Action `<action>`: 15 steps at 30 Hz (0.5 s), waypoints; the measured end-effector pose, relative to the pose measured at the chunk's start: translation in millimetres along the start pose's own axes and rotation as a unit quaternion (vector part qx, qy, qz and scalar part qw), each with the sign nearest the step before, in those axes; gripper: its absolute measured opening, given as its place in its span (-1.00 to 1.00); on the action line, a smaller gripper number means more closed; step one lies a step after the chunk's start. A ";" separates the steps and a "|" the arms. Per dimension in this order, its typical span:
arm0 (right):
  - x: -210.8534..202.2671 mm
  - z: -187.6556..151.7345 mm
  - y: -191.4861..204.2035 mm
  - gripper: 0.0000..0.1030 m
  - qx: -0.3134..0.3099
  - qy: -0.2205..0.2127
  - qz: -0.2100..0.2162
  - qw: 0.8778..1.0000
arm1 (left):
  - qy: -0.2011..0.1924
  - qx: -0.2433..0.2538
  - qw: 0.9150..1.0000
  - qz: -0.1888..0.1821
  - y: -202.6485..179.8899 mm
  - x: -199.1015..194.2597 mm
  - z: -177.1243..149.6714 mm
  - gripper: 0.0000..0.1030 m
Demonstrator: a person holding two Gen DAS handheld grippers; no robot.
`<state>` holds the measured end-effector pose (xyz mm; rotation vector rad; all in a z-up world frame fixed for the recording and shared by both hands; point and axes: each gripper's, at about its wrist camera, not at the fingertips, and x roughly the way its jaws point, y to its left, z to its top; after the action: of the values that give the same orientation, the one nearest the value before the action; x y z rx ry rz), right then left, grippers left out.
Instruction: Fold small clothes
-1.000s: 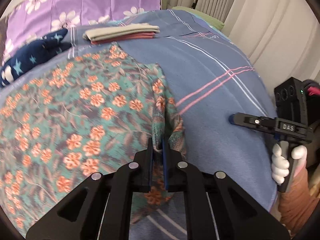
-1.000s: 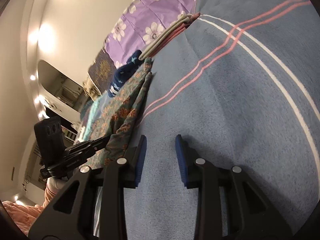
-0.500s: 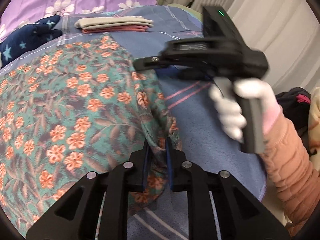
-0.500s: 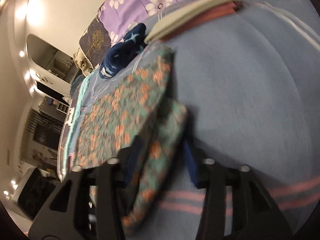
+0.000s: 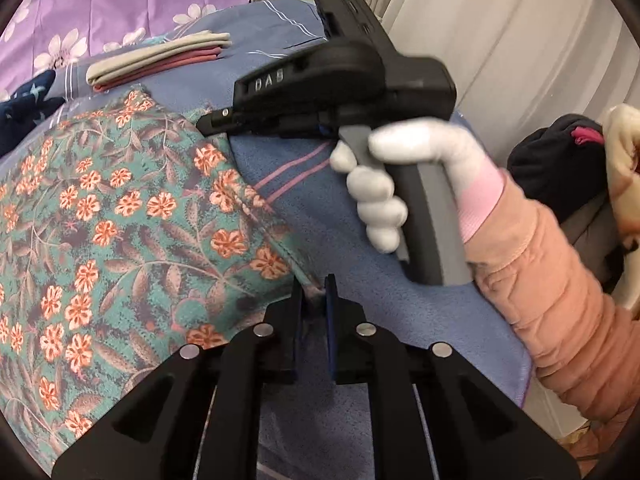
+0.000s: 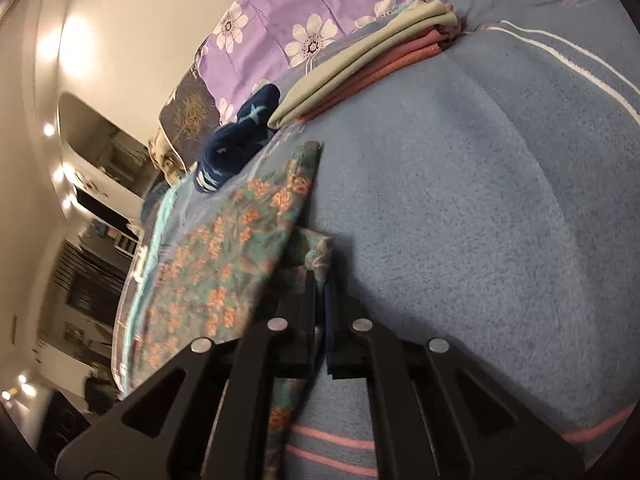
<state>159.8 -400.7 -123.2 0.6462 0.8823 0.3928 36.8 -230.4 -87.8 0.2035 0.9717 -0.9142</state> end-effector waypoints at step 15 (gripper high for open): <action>-39.7 -23.7 -7.8 -0.34 0.025 -0.023 0.079 0.996 | -0.036 0.075 0.995 0.061 -28.7 -33.9 -13.6 -0.14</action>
<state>117.9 -420.5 -116.3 0.7699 0.8019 0.4969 -1.0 -221.6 -62.4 0.3506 0.8153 -0.8756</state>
